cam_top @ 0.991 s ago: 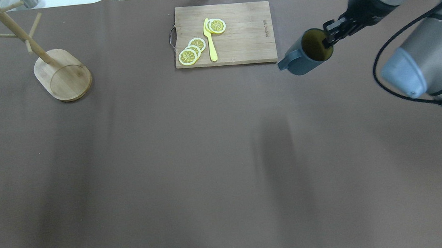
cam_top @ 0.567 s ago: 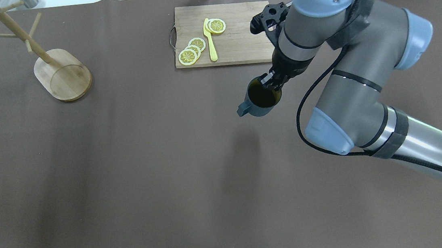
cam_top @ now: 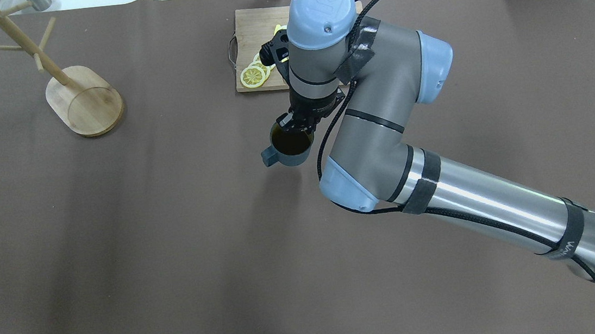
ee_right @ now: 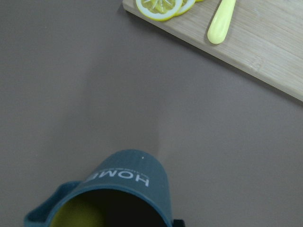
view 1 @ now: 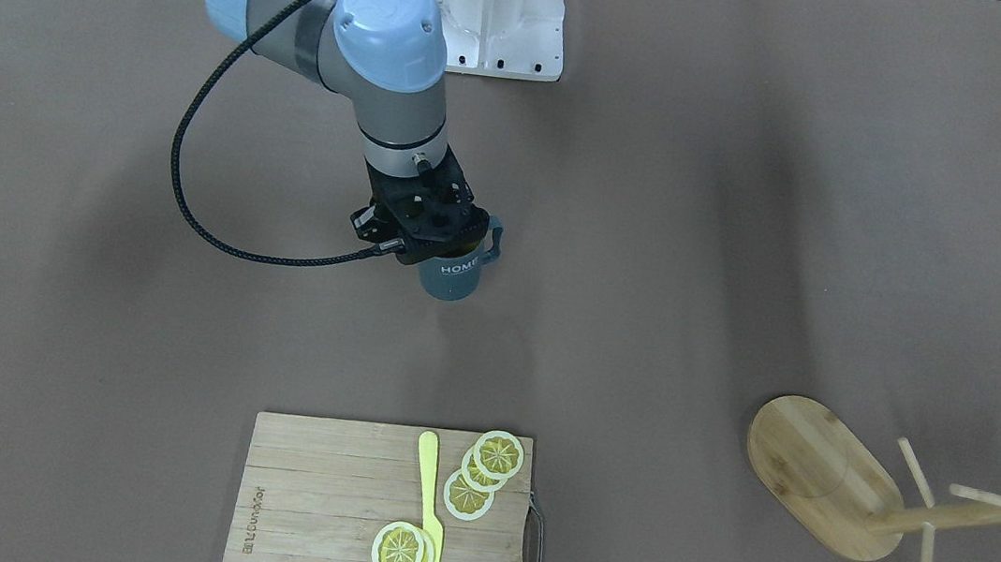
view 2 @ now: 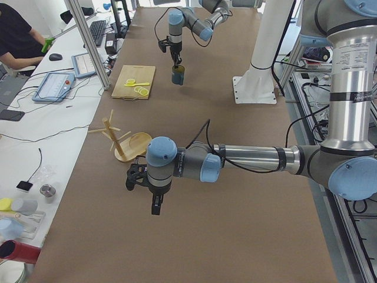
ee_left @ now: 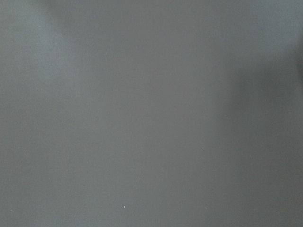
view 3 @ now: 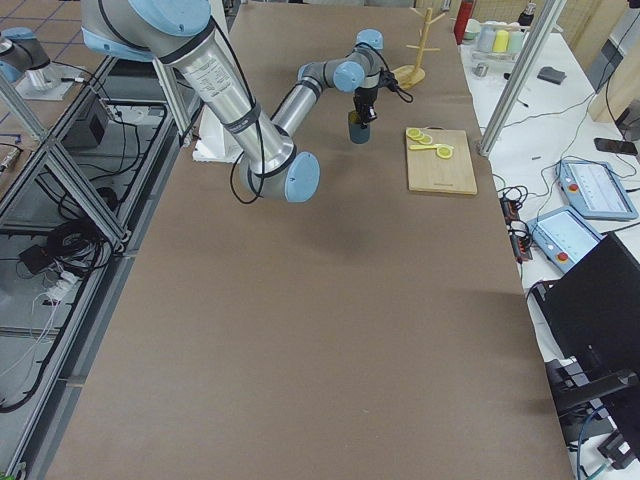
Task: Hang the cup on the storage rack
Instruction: 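Carry the teal mug with the right gripper and lower it onto the table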
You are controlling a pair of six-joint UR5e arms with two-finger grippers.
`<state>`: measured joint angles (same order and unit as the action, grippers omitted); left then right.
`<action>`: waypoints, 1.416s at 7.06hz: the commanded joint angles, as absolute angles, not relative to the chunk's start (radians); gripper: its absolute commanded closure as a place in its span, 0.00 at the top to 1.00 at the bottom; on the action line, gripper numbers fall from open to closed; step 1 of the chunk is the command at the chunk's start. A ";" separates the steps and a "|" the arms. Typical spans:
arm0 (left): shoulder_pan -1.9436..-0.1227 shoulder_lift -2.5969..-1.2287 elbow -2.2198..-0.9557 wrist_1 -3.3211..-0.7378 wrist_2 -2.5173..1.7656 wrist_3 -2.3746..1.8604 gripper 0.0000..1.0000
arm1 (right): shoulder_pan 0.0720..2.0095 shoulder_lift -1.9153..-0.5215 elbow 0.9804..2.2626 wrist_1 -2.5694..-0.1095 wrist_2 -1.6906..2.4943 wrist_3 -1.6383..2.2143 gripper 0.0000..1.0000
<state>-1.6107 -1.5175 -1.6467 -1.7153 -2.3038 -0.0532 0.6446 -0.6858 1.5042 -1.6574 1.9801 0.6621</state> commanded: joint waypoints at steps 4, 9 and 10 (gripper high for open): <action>-1.611 -1.522 -1.620 -1.723 -2.303 -0.051 0.99 | 0.601 -0.667 1.433 -1.597 1.988 0.644 0.00; -1.611 -1.537 -1.650 -1.715 -2.363 -0.055 0.99 | 0.621 -0.667 1.482 -1.600 2.032 0.660 0.99; -1.614 -1.520 -1.710 -1.713 -2.408 -0.061 0.99 | 0.668 -0.672 1.517 -1.604 2.116 0.679 0.99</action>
